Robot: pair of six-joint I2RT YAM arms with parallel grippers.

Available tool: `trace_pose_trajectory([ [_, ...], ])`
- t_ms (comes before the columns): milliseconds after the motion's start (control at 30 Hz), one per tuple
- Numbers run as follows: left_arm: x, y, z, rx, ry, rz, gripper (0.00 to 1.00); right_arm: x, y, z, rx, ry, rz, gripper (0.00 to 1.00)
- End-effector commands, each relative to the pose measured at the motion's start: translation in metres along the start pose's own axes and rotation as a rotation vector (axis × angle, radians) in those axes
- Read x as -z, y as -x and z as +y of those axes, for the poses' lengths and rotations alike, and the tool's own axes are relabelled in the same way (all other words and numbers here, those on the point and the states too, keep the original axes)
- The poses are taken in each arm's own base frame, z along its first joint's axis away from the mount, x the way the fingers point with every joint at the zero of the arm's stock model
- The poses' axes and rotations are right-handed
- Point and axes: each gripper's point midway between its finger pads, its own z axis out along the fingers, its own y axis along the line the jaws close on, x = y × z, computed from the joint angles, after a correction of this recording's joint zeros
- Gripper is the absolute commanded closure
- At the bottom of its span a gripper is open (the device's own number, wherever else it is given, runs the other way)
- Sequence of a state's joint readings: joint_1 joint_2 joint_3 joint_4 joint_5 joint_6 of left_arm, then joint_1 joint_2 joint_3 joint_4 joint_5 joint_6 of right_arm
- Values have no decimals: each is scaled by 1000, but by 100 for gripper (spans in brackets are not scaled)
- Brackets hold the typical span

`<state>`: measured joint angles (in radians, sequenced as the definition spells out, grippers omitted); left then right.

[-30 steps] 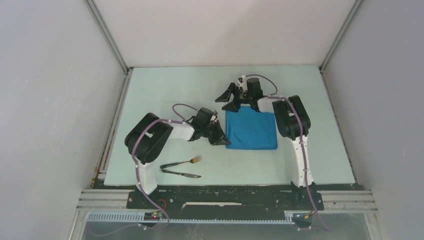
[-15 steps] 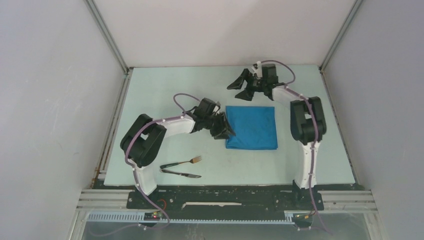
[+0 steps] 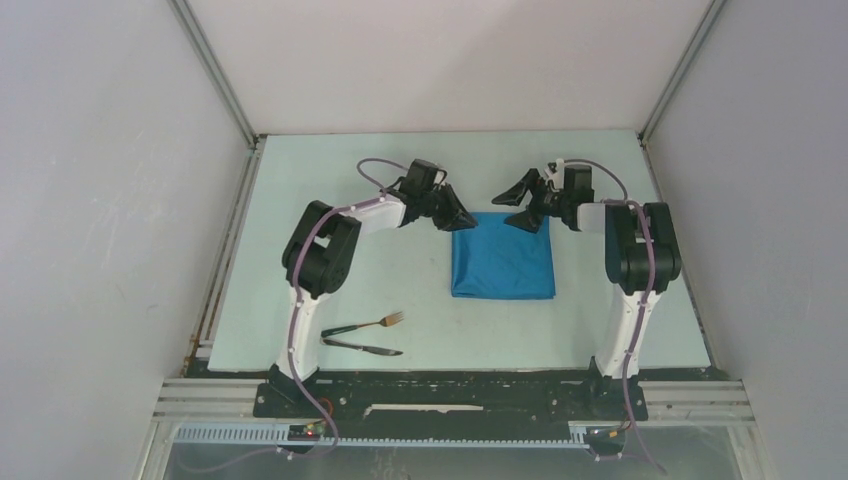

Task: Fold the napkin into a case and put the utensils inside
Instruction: Smooth out the square-folded napkin at the center of the board.

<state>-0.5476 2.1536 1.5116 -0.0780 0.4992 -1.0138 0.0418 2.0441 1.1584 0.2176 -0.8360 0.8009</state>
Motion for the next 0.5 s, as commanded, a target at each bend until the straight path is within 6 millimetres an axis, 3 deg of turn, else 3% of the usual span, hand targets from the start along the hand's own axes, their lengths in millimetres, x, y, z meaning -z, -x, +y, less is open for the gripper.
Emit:
trace_pose_trajectory([
  [0,-12,29,25,66,41,-40,81,2,14,-4,35,49,-23,6],
  [67,-13,34,42,96,74,-54,81,0,12,-16,18,32,-13,6],
  [133,-13,34,54,115,92,-53,81,8,24,-32,-13,14,-42,6],
  [200,-14,33,62,123,107,-51,80,12,29,-32,-22,23,-56,6],
  [367,-14,32,72,127,123,-46,80,24,40,-50,-113,5,-80,6],
  [467,-8,34,67,90,131,-55,78,30,46,-51,-127,5,-98,3],
])
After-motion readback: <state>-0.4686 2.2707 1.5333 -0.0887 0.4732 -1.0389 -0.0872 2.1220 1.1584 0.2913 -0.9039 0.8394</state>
